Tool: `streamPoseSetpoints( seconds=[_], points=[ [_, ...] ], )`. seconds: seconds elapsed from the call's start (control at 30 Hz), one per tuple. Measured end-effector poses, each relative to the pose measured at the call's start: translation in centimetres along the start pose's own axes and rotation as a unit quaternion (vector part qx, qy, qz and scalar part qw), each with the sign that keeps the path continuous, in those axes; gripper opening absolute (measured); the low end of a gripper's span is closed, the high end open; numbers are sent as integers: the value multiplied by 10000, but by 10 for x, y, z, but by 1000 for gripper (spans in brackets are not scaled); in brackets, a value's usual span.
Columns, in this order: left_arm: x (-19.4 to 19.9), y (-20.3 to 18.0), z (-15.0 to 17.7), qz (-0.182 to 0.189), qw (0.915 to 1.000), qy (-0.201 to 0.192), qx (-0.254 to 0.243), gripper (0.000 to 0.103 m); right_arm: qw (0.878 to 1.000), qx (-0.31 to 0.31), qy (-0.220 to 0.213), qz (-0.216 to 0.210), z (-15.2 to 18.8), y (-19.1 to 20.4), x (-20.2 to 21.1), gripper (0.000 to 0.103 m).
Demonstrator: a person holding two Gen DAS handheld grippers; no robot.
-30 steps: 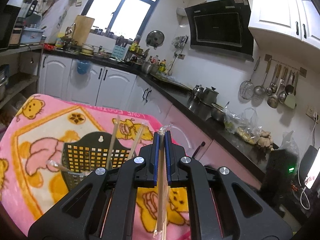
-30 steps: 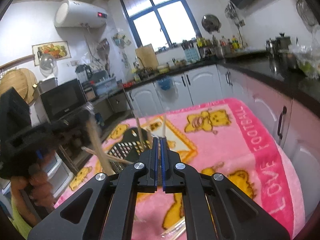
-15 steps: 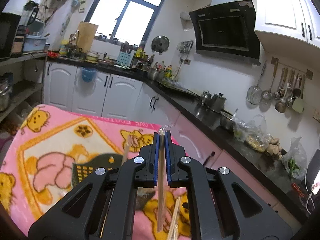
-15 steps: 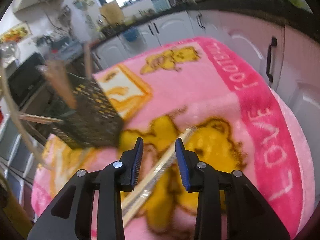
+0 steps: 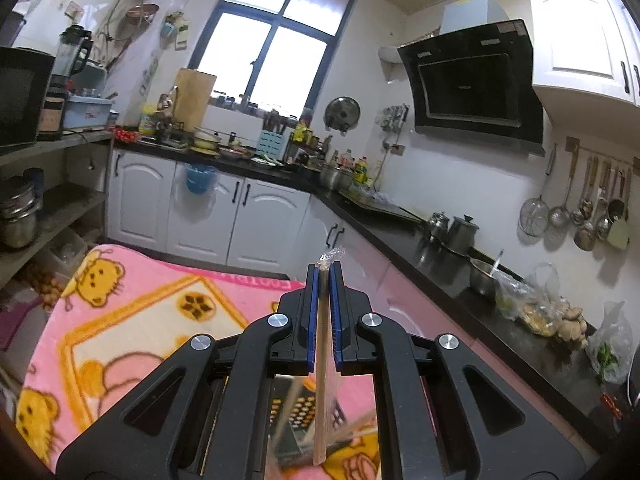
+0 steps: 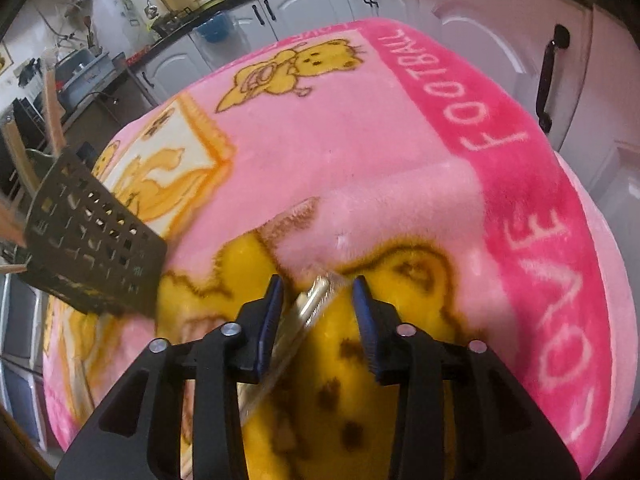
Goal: Organize utensils
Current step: 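Lower the left tool's chopstick into the caddy while the right tool repositions its chopstick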
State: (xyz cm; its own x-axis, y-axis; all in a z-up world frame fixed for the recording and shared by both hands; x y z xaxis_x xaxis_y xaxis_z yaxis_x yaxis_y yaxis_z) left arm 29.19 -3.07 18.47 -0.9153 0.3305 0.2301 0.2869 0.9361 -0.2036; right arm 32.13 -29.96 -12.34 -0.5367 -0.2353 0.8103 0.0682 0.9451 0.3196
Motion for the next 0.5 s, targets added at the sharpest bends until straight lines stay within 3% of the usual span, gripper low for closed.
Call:
streamPoseSetpoints(
  seconds=[0.1, 0.3, 0.5],
  points=[
    [-6, 9, -2, -51, 10000, 27, 56, 3, 9999, 67, -84, -52, -6, 3, 0, 10],
    [-15, 23, -2, -159, 9998, 92, 92, 3, 9974, 311, -502, -422, -23, 31, 35, 7],
    [-18, 36, -9, -293, 9995, 59, 103, 3, 9847, 735, -1273, -938, -50, 79, 112, 6]
  ],
)
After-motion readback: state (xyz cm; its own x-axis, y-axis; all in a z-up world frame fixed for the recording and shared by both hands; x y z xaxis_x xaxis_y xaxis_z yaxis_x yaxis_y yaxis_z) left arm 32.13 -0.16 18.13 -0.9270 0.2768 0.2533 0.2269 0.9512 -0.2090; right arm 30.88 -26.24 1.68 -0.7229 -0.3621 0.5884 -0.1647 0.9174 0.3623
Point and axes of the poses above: each gripper's, at about its wrist camera, not at the fingertips, and x roughly against the way its jaws point, y to its left, z to its underside, the point moved 8 cm from there along -x, roughly the way its jaws point, and after that the axes turned 6 degrees about -x, right-handed, at the moved point
